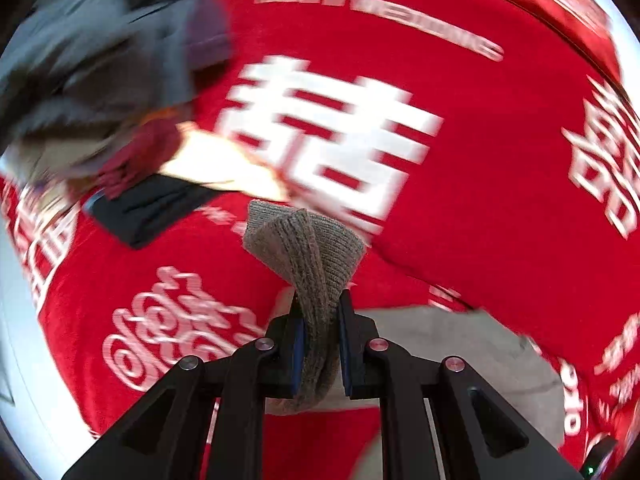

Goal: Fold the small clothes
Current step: 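Lift the held sleeve with the left tool and fold it across the body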

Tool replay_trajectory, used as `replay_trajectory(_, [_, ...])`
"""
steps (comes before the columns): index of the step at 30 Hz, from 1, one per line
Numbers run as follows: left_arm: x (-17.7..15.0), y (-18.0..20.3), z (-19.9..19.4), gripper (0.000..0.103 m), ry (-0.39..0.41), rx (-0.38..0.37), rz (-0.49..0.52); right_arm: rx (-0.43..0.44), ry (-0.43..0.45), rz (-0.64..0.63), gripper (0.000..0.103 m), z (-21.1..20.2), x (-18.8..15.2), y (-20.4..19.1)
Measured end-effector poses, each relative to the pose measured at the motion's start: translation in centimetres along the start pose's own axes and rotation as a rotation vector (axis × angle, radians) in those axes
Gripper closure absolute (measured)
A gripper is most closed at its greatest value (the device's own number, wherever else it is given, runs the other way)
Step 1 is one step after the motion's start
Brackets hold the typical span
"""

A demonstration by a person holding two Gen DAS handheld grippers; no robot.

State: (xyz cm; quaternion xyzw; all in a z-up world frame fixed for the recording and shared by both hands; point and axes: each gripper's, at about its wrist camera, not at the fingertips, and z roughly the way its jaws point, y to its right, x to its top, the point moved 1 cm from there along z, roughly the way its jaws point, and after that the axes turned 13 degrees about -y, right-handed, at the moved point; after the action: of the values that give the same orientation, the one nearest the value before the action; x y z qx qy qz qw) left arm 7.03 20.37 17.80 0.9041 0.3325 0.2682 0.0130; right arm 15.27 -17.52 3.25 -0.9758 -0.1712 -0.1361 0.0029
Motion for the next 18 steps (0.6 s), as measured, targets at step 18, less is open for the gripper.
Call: replay_trajectory(18, [-15.4, 32.4, 10.8, 0.088, -0.331, -0.038, 0.37, 0.024, 0.031, 0.164, 0.005, 1.3, -7.5, 11.5])
